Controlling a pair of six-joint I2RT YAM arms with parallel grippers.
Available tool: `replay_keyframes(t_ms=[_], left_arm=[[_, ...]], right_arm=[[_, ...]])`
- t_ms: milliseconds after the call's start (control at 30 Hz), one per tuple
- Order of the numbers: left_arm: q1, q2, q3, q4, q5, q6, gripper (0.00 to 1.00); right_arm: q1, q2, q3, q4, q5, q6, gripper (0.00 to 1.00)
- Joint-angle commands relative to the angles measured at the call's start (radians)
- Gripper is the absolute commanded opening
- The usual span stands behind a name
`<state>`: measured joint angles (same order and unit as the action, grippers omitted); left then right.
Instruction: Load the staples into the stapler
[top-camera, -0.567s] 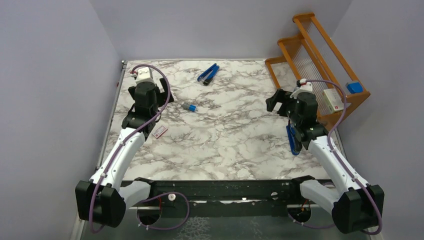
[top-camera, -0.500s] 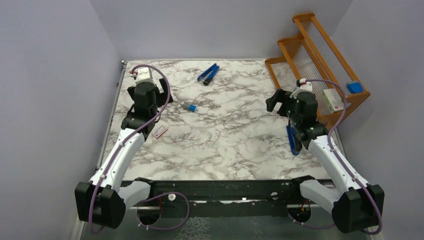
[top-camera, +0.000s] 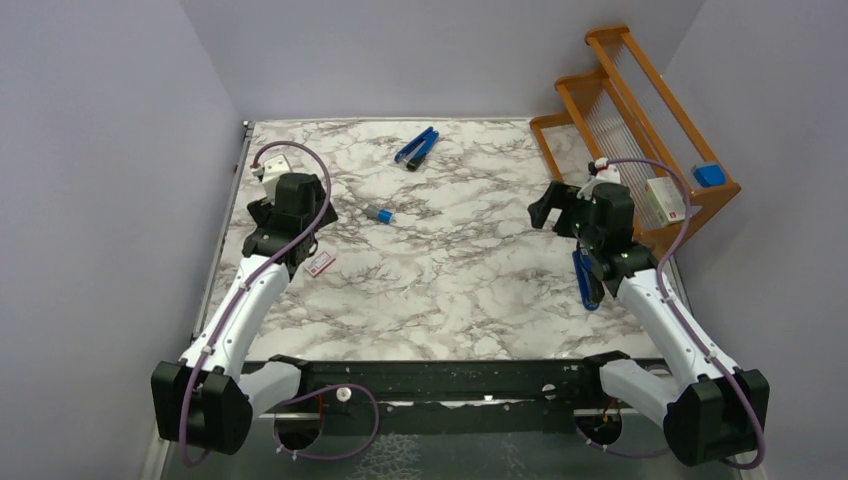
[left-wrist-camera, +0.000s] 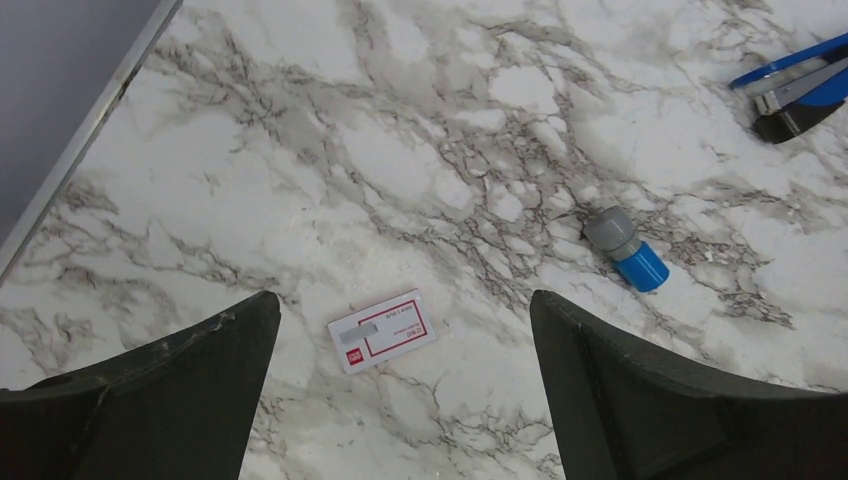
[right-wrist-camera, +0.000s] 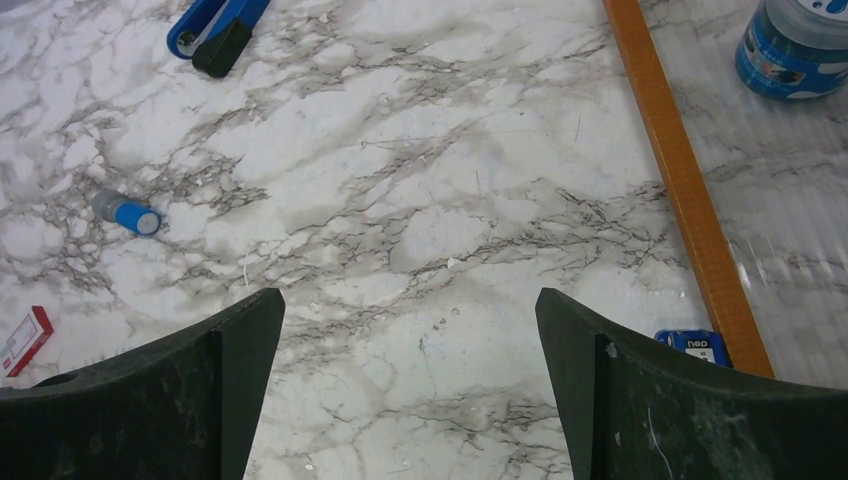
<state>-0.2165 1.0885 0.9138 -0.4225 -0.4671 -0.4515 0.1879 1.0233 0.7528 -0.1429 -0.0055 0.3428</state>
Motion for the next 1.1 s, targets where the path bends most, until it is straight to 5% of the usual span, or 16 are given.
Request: replay_keyframes(t_ms=[0,267,1067], left_arm=[[0.025,0.042,-0.010,-0.136,-0.038,-0.190,0.99],[0.044,0.153,-0.025,-0.204,0.005,-0.290,0.99],[0.043,0.377,-0.046,-0.097,0.111,-0.252,0.99]], right_arm=[[-0.005,0.017,0.023,-0.047,-0.031,0.023,1.00],[-0.005,0.015,-0.007,-0.046,-0.058,0.050,1.00],[-0.005,0.081,-0.018,-0.037,-0.129,0.053,1.00]])
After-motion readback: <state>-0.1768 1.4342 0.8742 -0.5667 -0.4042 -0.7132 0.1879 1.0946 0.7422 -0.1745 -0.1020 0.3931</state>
